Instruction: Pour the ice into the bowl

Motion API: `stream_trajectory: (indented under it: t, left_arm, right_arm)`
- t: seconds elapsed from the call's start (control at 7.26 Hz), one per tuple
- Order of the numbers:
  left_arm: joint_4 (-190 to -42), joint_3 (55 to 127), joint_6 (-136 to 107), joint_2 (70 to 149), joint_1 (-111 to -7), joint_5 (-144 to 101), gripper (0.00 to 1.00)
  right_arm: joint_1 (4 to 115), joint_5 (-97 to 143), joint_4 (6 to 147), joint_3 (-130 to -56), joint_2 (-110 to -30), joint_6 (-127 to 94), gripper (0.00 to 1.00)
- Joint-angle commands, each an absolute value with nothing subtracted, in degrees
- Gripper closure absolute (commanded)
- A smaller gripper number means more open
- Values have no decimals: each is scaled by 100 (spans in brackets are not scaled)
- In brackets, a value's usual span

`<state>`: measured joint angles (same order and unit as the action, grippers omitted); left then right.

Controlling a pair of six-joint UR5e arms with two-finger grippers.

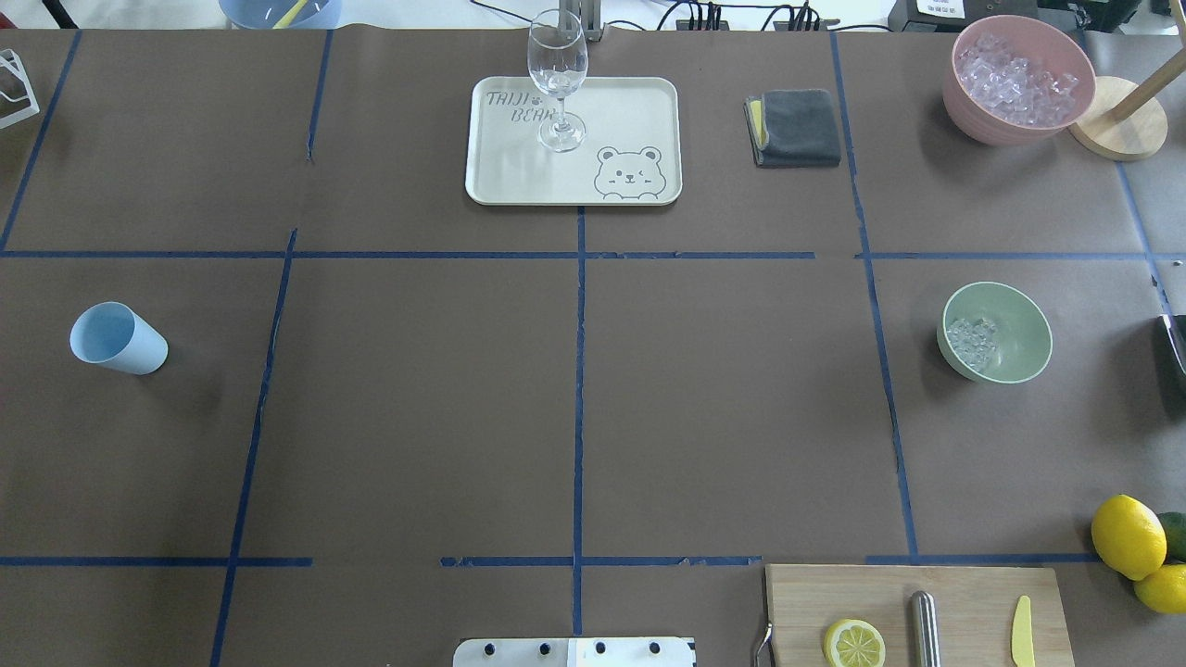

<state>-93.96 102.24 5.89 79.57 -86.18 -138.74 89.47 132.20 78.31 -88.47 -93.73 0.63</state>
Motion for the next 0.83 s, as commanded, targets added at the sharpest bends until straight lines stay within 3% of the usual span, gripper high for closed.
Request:
stream_trajectory:
  t: [0.0, 0.69]
  left_arm:
    - [-9396, 10213, 580, 7954, -8631, -13869, 0]
    - [-9396, 10204, 571, 7945, -8675, -13860, 0]
  right_arm:
    - [8939, 13341, 7761, -8833, -9413, 62, 0]
    - [8938, 13342, 7761, -8789, -9413, 70, 0]
